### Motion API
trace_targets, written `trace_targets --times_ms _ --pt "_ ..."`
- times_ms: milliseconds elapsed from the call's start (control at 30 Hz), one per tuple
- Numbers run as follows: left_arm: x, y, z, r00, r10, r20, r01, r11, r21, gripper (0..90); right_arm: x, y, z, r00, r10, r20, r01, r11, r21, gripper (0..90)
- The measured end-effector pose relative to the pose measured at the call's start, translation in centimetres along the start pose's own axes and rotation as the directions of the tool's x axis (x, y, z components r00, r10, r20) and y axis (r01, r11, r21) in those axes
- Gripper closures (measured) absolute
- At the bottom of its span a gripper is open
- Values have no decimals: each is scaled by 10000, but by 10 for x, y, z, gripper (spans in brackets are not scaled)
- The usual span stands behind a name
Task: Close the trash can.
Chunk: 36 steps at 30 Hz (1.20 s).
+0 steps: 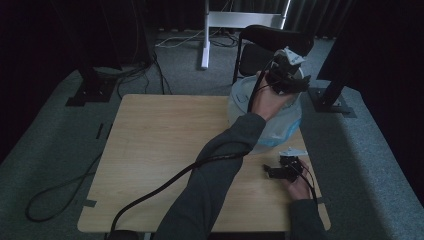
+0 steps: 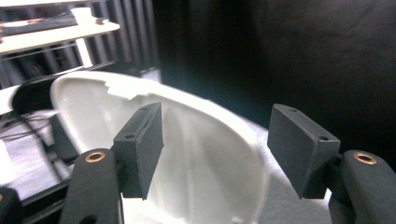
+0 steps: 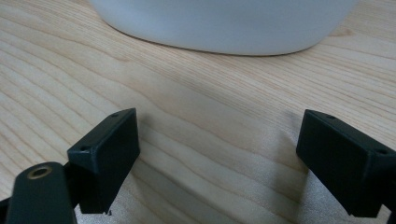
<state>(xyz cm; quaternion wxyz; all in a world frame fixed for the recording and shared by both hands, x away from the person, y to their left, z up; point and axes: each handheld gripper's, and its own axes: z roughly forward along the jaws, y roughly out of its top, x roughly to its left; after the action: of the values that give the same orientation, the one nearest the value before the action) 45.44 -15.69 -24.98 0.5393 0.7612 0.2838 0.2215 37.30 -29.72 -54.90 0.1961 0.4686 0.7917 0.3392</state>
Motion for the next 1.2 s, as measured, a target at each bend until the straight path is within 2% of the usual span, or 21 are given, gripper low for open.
trace_targets --times_ms 67,167,400,567,667,767,933,1200 --pt "2 -1 -1 9999 -161 56 161 9999 -17 354 0 0 0 10000 4 3 -4 10000 1 121" --pt "0 -2 -6 9997 109 -222 -109 9999 -18 355 0 0 0 10000 5 3 -5 10000 -1 121" --pt "3 -5 -16 9982 268 -535 -269 9996 -16 356 0 0 0 10000 -2 3 2 10000 -8 121" --pt "7 -11 -25 9980 210 -602 -214 9998 -59 356 0 0 0 10000 0 2 0 10000 -9 121" --pt "8 -12 -29 9959 385 -820 -388 9992 -10 358 0 0 0 10000 -1 2 1 10000 -6 121" --pt "10 -14 -33 9952 381 -904 -381 9993 14 362 0 0 0 10000 0 4 0 10000 -9 121" --pt "20 -18 -39 9947 144 -1015 -140 9999 48 376 0 0 0 10000 -11 12 11 10000 -12 121" --pt "41 -31 -47 9895 -82 -1444 118 9996 242 413 0 0 0 10000 -5 5 5 10000 -11 121"
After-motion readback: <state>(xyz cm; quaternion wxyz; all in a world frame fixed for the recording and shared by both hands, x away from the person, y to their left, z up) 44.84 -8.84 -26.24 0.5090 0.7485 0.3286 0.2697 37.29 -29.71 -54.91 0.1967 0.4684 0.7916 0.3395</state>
